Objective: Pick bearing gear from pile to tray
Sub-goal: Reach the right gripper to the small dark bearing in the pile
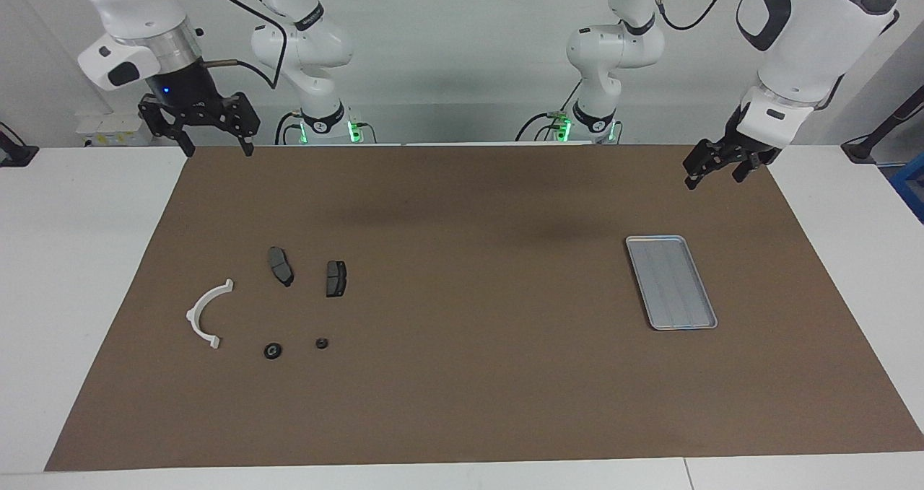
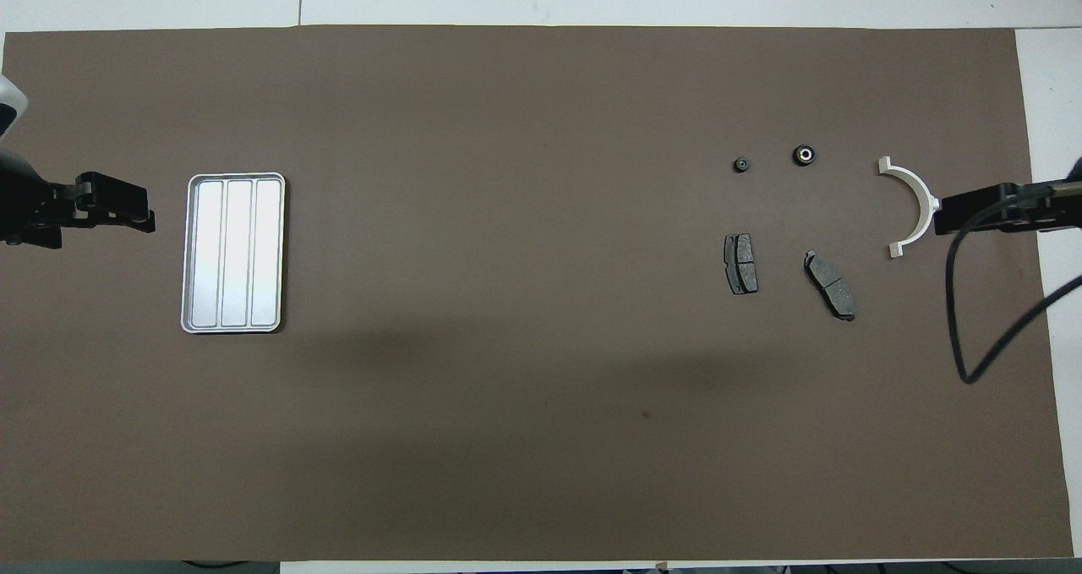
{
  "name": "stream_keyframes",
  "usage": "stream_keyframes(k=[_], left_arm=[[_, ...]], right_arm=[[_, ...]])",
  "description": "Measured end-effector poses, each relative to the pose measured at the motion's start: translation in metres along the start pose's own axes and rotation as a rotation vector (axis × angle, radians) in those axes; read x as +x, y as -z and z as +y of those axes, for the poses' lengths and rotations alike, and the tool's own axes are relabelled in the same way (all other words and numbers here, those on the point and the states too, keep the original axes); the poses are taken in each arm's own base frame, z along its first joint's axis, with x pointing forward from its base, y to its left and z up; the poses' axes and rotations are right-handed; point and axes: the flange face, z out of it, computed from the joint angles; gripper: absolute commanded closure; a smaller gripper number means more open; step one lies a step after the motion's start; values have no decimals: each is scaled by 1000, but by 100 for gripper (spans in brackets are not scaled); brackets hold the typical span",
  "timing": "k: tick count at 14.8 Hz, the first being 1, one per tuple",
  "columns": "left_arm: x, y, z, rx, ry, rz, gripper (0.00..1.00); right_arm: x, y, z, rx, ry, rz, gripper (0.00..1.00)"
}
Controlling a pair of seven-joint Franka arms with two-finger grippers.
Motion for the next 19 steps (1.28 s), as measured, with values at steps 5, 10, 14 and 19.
stream_keyframes(k=[5, 10, 14, 19], left_arm=[[0, 0, 0, 0, 0, 0, 0], [0, 0, 0, 0, 0, 0, 0], [0, 0, 0, 0, 0, 0, 0], [0, 0, 0, 0, 0, 0, 0]], right_arm=[[53, -99, -30, -3, -38, -31, 0], [99, -195, -62, 4, -107, 18, 0], [122, -268, -65, -28, -140, 43, 0], [146, -319, -88, -68, -247, 33, 0]])
